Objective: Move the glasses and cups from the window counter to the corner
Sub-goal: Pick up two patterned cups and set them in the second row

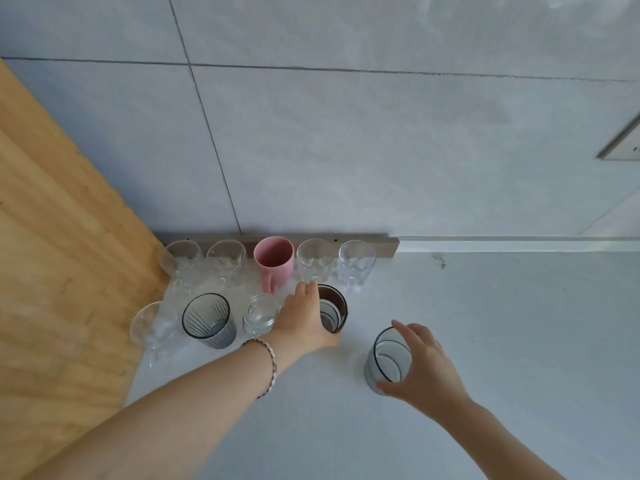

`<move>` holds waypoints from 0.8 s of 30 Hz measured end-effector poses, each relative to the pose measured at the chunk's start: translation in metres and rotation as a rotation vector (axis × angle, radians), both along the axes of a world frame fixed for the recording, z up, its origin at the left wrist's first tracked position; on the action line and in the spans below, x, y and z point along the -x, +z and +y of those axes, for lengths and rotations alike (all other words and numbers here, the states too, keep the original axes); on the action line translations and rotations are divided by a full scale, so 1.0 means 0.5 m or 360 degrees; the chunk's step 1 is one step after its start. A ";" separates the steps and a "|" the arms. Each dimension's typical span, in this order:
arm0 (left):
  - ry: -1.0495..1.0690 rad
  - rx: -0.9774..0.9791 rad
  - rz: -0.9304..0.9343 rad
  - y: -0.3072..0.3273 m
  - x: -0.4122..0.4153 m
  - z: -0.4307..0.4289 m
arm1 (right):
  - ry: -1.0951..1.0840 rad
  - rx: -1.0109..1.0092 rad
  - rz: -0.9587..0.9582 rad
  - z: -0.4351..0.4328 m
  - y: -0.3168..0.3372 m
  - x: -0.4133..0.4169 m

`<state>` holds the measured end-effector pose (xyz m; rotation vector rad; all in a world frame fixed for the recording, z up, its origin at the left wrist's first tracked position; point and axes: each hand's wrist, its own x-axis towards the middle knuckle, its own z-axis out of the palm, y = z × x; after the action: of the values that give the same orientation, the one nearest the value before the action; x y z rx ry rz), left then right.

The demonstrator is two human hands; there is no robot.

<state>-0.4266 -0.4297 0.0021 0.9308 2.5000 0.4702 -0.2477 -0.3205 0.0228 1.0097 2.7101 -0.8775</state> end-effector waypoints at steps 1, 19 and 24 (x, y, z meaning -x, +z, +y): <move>-0.0018 -0.0004 -0.0020 -0.002 0.004 0.001 | -0.0024 -0.0007 -0.0007 0.002 -0.003 0.015; -0.0196 -0.0013 0.0229 -0.012 0.022 -0.004 | -0.0190 0.0082 -0.0182 0.033 -0.038 0.156; -0.0531 -0.0239 0.0535 0.054 -0.098 0.002 | -0.0127 0.0148 -0.0532 0.058 -0.050 0.015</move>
<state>-0.3774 -0.4285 0.0293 1.5679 2.5449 0.4239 -0.2554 -0.2913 -0.0021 1.1366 2.3458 -0.7601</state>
